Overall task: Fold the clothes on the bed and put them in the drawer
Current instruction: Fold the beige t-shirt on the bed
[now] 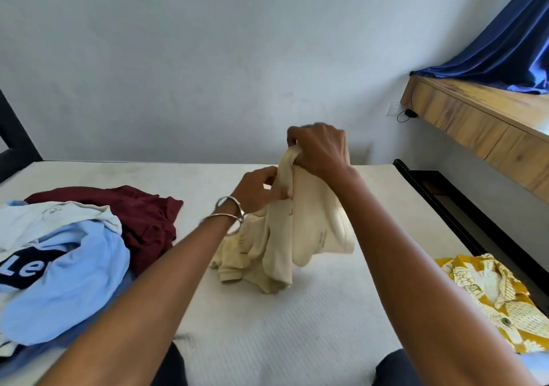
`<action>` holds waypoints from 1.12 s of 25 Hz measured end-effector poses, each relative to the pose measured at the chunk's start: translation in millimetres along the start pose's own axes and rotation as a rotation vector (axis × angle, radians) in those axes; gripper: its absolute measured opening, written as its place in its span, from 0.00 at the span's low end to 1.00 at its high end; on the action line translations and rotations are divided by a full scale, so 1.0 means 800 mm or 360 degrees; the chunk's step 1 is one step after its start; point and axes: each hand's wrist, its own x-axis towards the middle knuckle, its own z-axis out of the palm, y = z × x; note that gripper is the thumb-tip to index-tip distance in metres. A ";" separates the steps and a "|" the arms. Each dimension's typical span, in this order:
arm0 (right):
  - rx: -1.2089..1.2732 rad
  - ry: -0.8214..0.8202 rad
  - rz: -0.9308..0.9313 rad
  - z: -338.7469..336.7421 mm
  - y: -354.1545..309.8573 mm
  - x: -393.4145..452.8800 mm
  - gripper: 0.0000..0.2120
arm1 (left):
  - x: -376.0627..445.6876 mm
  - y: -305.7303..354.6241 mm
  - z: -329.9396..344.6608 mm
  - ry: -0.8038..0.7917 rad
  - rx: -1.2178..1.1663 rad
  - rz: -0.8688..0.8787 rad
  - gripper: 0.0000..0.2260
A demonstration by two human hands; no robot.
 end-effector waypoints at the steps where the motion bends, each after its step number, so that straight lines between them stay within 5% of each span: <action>1: -0.0050 0.0064 -0.0065 -0.003 0.000 0.000 0.07 | -0.001 0.000 0.013 0.0160 -0.0110 -0.0033 0.15; 3: -0.0044 0.0177 -0.0030 -0.009 0.007 -0.004 0.06 | -0.008 -0.009 0.039 0.0549 -0.0203 -0.0076 0.10; 6: -0.0036 0.0185 0.0273 -0.021 0.014 -0.002 0.09 | -0.022 -0.008 0.078 0.1109 0.0210 -0.0157 0.19; 10: -0.0030 0.0045 0.0447 -0.032 0.003 0.006 0.12 | -0.028 0.002 0.102 0.0781 -0.0031 -0.0382 0.26; 15: -0.0087 -0.0037 0.0592 -0.022 0.034 -0.002 0.08 | -0.021 -0.030 0.024 0.0553 0.0106 -0.0350 0.06; 18: -0.0312 -0.0104 0.0491 -0.005 0.072 -0.016 0.08 | 0.004 -0.019 -0.056 0.0880 0.0844 -0.0153 0.06; 22: -0.0275 0.0255 0.0617 0.032 0.076 -0.040 0.16 | 0.037 0.028 -0.131 0.1490 0.1998 0.0274 0.11; 23: -0.0225 0.0280 0.0584 0.045 0.079 -0.050 0.15 | 0.032 0.024 -0.134 0.1433 0.2056 0.0399 0.13; 25: -0.0014 -0.0172 0.0367 0.072 0.084 -0.079 0.14 | 0.006 -0.017 -0.114 0.0719 0.2000 0.0457 0.16; 28: 0.0264 -0.1741 0.0242 0.121 0.072 -0.147 0.14 | -0.073 -0.065 -0.052 -0.1145 0.1724 -0.0404 0.15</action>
